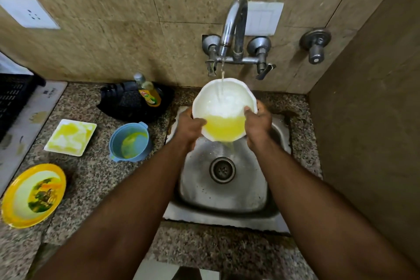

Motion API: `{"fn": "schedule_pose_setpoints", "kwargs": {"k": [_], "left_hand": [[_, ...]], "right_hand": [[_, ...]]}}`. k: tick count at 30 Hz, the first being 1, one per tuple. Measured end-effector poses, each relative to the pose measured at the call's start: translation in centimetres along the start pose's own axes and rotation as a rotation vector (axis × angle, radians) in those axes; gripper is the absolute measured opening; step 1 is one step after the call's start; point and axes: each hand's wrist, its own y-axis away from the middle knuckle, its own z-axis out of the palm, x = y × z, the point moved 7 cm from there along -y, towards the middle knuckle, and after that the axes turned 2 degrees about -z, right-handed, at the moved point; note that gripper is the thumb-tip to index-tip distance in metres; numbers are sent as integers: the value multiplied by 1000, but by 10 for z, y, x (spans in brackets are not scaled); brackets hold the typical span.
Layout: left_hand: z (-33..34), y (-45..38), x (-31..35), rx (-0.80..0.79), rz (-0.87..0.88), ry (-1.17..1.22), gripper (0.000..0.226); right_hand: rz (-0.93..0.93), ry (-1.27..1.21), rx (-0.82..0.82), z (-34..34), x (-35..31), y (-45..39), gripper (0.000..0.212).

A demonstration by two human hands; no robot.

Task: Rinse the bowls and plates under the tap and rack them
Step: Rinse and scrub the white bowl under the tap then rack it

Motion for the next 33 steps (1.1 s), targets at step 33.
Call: {"fn": "schedule_pose_setpoints", "kwargs": {"k": [33], "left_hand": [[30,1,-7,-173,-290,107,49]], "right_hand": [[-221,679,-65,-22,-73,55,62]]}}
